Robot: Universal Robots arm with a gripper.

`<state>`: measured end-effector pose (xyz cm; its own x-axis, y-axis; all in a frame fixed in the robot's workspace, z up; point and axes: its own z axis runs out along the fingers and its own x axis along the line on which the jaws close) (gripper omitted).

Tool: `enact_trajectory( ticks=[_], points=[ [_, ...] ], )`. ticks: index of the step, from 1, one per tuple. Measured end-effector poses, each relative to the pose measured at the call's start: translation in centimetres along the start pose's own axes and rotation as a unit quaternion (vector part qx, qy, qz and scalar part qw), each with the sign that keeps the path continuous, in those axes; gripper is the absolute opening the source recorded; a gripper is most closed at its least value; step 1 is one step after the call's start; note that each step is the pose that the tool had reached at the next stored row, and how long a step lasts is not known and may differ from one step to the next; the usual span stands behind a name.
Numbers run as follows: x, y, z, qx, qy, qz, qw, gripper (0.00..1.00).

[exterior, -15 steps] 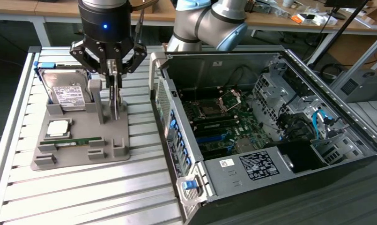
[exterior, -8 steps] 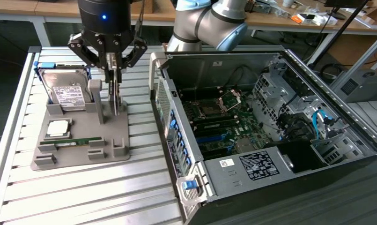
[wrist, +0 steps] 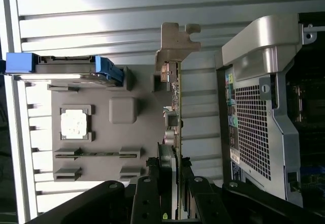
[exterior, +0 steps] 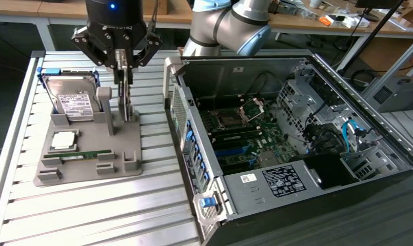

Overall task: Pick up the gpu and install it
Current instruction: 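Pick up the gpu and move the gpu toward the slot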

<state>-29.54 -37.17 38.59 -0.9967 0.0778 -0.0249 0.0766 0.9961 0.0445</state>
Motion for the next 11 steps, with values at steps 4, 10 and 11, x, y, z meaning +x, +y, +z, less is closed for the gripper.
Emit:
enact_trajectory(
  ticks=[4,10,11],
  points=[
    [0.0,0.03,-0.75,0.0,0.0,0.0,1.0,0.27],
    [0.0,0.08,-1.76,0.0,0.0,0.0,1.0,0.27],
    [0.0,0.09,-1.95,0.0,0.0,0.0,1.0,0.27]
  ],
)
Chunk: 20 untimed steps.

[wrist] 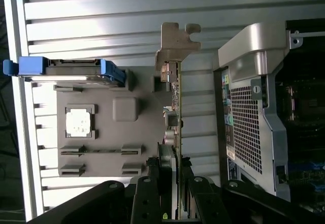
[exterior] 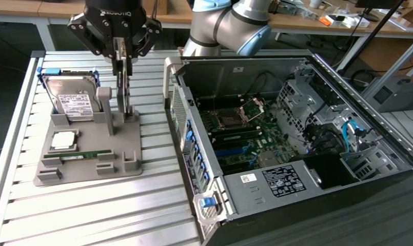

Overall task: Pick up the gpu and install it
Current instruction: 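Pick up the gpu and move the gpu toward the slot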

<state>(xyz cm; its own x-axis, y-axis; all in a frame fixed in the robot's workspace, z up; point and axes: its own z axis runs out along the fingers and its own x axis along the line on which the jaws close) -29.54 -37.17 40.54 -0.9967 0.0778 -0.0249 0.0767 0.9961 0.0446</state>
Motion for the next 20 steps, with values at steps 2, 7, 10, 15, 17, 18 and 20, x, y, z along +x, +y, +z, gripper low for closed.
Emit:
enact_trajectory(
  ticks=[2,7,10,15,17,18,20],
  points=[
    [0.0,0.02,-0.56,0.0,0.0,0.0,1.0,0.27],
    [0.0,0.07,-1.66,0.0,0.0,0.0,1.0,0.27],
    [-0.1,0.09,-2.1,0.0001,0.0,0.0,1.0,0.27],
    [-0.1,0.12,-2.6,-0.0001,0.0,0.0,1.0,0.27],
    [-0.1,0.12,-2.6,-0.0001,0.0,0.0,1.0,0.27],
    [-0.1,0.12,-2.6,-0.0001,0.0,0.0,1.0,0.27],
    [-0.1,0.12,-2.6,0.0,0.0001,0.0,1.0,0.27]
  ],
)
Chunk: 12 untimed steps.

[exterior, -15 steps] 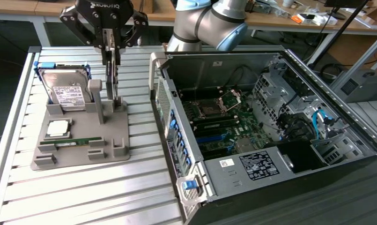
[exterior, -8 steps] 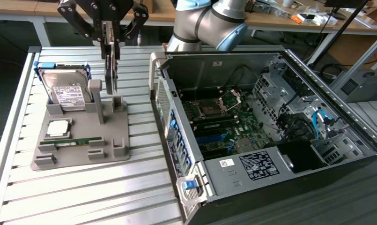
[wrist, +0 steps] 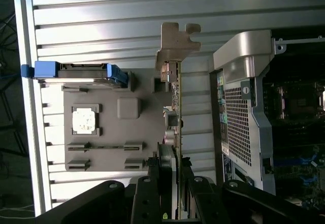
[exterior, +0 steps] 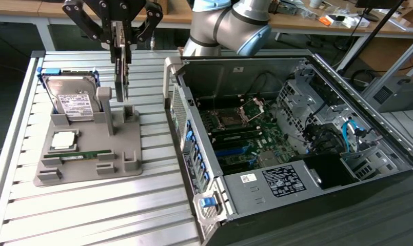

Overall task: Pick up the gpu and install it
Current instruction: 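Pick up the gpu and move the gpu toward the slot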

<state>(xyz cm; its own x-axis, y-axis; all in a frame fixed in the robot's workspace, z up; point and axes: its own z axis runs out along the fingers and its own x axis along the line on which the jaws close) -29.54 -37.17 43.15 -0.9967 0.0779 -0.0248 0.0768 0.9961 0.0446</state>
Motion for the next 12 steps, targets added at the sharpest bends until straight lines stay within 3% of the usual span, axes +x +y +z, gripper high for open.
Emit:
enact_trajectory(
  ticks=[12],
  points=[
    [-0.68,0.05,0.02,0.0012,-0.0001,0.0,1.0,0.27]
  ],
)
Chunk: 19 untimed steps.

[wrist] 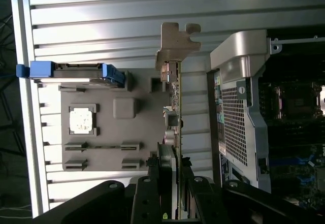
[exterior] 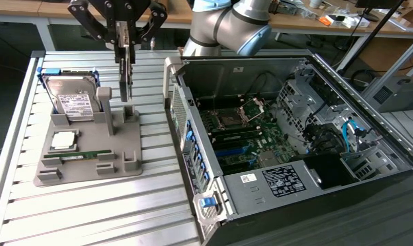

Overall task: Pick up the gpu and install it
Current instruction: 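Pick up the gpu and move the gpu toward the slot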

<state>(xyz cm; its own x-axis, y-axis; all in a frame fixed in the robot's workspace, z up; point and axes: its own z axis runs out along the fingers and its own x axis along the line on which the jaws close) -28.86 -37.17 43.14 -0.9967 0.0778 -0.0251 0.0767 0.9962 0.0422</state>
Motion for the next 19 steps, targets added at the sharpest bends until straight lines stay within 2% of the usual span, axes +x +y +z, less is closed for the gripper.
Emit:
enact_trajectory(
  ticks=[3,4,6,7,19],
  points=[
    [-0.4,0.03,0.01,0.002,-0.0001,0.0,1.0,0.27],
    [-0.5,0.04,0.01,0.0037,-0.0003,0.0,1.0,0.27],
    [-0.7,0.06,0.02,0.0103,-0.0008,0.0,0.9999,0.27],
    [-0.8,0.06,0.02,0.0122,-0.001,0.0,0.9999,0.27],
    [-2.4,0.03,0.07,0.0126,-0.0009,0.0,0.9999,0.27]
  ],
)
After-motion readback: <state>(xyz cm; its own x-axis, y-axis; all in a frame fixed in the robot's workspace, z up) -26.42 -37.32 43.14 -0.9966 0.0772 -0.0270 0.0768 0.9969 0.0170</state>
